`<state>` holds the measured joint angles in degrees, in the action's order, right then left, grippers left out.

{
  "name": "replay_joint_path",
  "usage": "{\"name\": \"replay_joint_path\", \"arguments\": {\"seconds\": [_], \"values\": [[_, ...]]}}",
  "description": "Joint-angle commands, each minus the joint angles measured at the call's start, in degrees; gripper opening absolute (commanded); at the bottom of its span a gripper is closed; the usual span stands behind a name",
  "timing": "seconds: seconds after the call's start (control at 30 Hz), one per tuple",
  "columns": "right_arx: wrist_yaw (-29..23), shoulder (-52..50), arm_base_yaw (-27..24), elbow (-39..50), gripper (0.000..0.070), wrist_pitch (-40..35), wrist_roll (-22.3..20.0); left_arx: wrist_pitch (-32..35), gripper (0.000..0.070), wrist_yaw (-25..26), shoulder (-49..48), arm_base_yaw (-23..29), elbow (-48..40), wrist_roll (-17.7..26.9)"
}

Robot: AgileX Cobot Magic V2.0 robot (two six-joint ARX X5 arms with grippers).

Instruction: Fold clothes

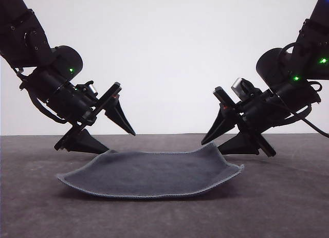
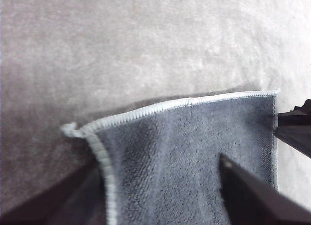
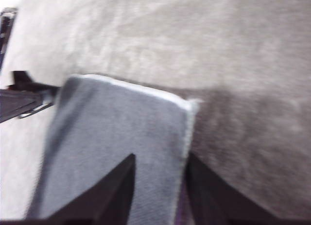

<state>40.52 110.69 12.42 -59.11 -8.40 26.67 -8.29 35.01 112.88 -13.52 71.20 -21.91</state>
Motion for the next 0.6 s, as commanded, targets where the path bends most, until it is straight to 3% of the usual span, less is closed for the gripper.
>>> {"name": "replay_joint_path", "arguments": {"seconds": [0.0,0.1,0.57], "values": [[-0.05,0.96,0.59,-1.07,0.0068,-0.56,0.29,0.42,0.0136,-0.56,1.55,-0.04,1.14,0.21],[-0.17,0.96,0.70,-1.07,0.0001,-0.55,0.25,0.50,0.0022,-1.91,1.53,-0.04,1.14,0.22],[0.87,0.52,0.58,-1.09,0.0000,-0.35,-0.15,-0.83,0.0008,-2.87,0.76,0.07,1.14,1.64]]}}
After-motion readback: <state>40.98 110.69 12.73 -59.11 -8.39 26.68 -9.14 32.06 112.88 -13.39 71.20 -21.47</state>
